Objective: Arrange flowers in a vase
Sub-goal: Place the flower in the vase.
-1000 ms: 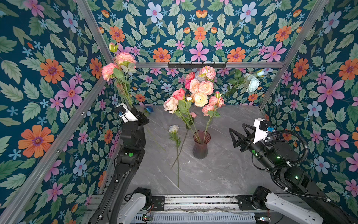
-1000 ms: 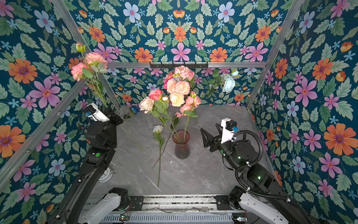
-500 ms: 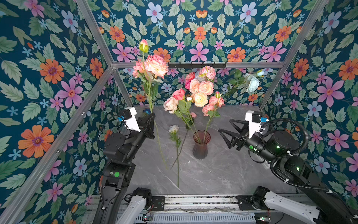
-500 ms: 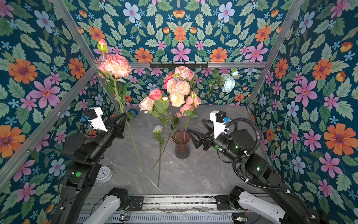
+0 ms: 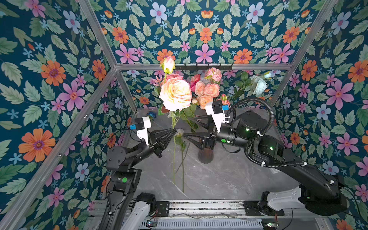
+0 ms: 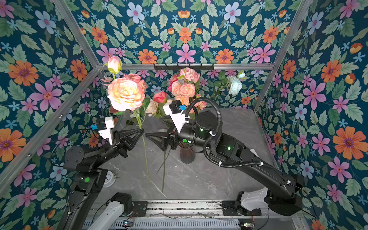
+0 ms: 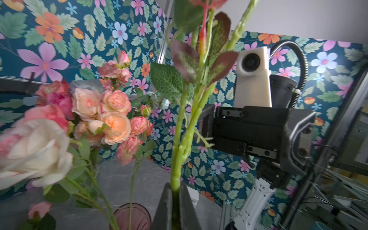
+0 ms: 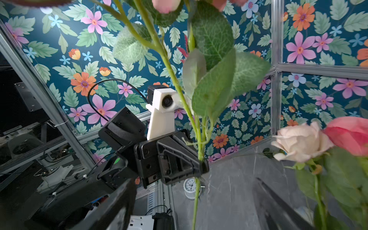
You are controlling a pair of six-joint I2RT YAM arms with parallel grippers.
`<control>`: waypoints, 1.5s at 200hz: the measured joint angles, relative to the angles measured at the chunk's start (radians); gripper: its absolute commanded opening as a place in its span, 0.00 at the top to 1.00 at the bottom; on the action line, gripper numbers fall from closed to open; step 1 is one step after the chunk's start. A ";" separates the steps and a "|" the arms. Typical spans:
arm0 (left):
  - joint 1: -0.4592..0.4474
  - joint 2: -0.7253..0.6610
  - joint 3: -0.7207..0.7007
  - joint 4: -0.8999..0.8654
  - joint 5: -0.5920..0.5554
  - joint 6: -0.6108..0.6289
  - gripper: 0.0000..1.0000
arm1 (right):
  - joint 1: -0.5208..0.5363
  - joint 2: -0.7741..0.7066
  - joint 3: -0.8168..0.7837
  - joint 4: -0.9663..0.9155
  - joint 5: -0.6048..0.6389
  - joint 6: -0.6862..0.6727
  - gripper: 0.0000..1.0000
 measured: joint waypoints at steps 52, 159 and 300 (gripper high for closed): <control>0.000 0.021 -0.069 0.216 0.129 -0.153 1.00 | 0.011 0.116 0.109 0.006 -0.046 0.009 0.26; -0.021 -0.005 0.011 -0.061 -0.123 -0.022 0.01 | 0.008 -0.050 -0.018 -0.042 0.103 -0.086 1.00; -0.021 -0.084 -0.174 -0.496 -0.882 0.121 0.01 | -0.174 -0.193 -0.001 -0.005 0.434 -0.426 1.00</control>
